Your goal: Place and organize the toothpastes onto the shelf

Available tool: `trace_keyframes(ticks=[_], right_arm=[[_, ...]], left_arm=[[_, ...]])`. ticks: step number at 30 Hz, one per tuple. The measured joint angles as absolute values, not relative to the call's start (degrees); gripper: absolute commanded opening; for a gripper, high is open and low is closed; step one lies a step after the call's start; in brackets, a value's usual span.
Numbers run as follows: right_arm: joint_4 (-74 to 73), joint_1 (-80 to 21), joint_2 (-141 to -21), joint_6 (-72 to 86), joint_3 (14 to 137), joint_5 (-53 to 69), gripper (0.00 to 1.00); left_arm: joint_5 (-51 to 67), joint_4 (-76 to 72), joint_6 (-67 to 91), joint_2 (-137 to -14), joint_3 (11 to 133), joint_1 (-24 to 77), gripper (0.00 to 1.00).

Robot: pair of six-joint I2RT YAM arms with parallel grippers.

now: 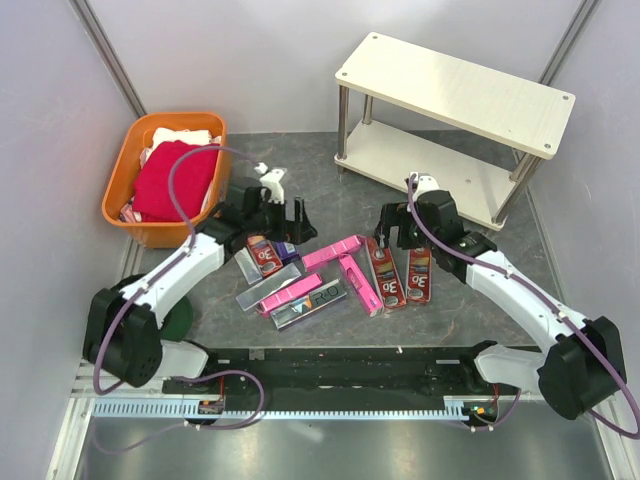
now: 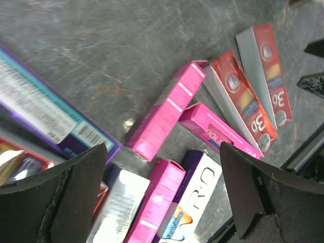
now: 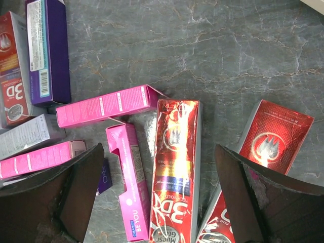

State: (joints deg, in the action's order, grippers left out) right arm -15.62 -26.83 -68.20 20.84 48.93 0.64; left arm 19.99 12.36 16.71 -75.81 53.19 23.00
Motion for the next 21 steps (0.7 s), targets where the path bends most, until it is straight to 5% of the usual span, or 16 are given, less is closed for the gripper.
trace_keyframes(ticks=[21], right_arm=[[-16.0, -26.9, -65.6, 23.8, 50.6, 3.2, 0.98]], left_arm=[[11.5, 18.3, 11.0, -105.4, 72.5, 38.8, 0.84]])
